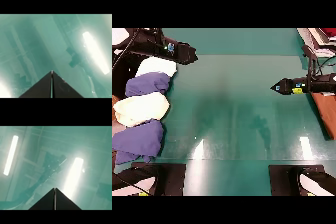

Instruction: Fold the shirts.

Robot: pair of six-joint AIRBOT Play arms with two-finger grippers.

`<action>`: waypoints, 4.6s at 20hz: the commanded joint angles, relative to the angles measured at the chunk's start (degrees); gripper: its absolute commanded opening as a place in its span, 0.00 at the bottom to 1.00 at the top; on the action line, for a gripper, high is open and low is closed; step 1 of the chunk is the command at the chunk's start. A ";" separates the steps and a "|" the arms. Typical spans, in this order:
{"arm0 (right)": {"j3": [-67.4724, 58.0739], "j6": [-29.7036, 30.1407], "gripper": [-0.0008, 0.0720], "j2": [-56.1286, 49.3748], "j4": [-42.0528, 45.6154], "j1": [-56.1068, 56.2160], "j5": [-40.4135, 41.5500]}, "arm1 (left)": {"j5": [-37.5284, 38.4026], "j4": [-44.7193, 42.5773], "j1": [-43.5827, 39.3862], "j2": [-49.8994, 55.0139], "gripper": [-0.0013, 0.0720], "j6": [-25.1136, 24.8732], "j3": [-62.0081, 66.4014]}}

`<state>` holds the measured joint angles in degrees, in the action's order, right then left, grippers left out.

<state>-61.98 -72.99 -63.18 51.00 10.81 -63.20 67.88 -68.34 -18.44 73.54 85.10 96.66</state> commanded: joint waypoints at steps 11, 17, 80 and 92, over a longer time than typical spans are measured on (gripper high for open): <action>-0.04 -0.02 0.03 0.04 -0.02 0.09 -1.95 | -0.02 0.00 -0.02 0.02 0.06 0.07 0.00; -0.04 -0.04 0.03 0.04 -0.02 0.09 -1.92 | -8.87 -7.96 0.57 0.66 0.76 -0.52 0.00; -34.51 -0.02 0.03 0.04 -3.28 -13.05 -17.97 | -10.99 -18.64 -22.93 -7.56 0.85 16.48 -26.32; -34.49 -0.02 0.03 0.02 -3.21 -13.05 -17.81 | -3.89 -5.09 10.03 2.54 0.85 2.97 -37.53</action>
<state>-96.42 -72.99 -63.13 47.75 -2.22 -81.03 63.77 -76.95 -12.16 73.06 92.55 63.64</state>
